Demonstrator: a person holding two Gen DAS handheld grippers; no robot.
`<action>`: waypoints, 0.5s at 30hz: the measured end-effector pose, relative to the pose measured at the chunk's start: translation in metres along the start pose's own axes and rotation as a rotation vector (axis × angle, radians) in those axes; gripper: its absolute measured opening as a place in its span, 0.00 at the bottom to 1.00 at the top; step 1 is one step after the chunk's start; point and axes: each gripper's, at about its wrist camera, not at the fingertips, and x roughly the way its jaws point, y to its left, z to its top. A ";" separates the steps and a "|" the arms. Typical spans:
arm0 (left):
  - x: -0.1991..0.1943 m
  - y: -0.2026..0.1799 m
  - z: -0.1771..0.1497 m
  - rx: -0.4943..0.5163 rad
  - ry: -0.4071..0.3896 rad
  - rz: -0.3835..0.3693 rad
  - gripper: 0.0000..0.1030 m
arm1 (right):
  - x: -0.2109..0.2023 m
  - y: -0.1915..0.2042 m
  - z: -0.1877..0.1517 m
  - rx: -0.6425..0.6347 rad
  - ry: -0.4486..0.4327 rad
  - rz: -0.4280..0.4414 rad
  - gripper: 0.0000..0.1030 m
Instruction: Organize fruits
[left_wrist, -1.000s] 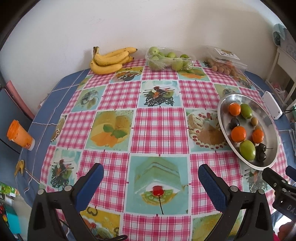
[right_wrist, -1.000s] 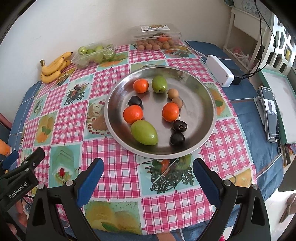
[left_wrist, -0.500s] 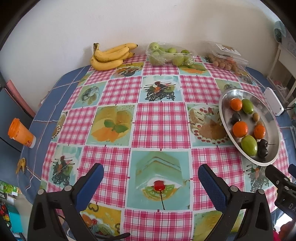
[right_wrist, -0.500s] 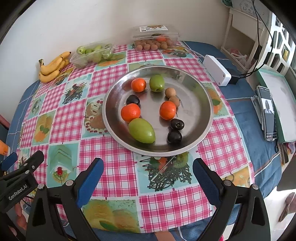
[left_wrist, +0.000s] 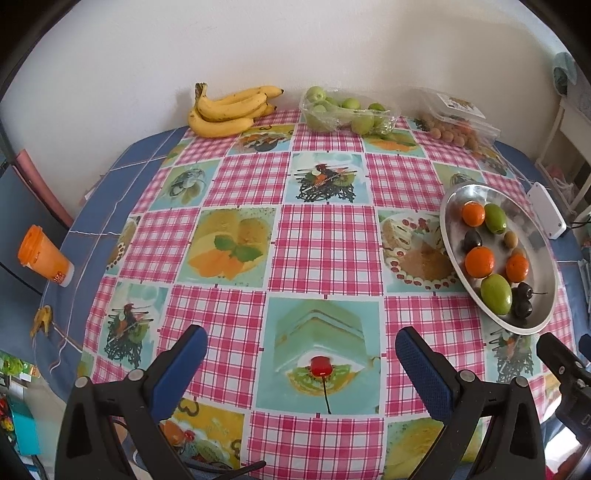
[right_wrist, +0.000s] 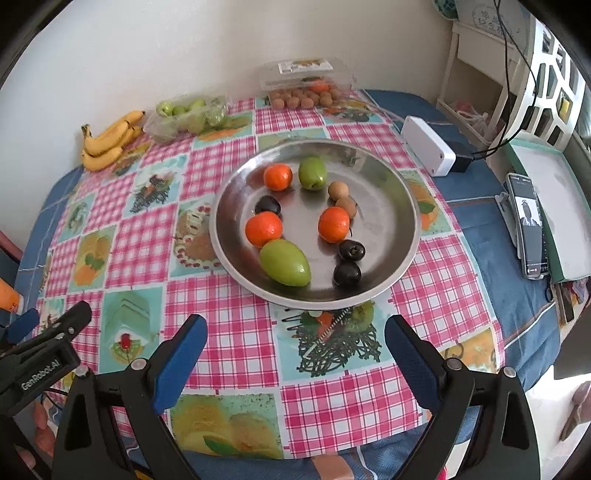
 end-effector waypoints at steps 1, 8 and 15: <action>-0.001 0.000 0.000 0.001 -0.001 0.000 1.00 | -0.002 0.000 0.000 0.000 -0.006 -0.004 0.94; -0.004 -0.001 -0.001 0.002 -0.012 0.004 1.00 | -0.001 0.001 0.000 -0.001 -0.004 -0.005 0.94; -0.005 -0.002 -0.001 0.009 -0.012 0.010 1.00 | -0.001 0.000 0.000 -0.002 -0.004 -0.003 0.94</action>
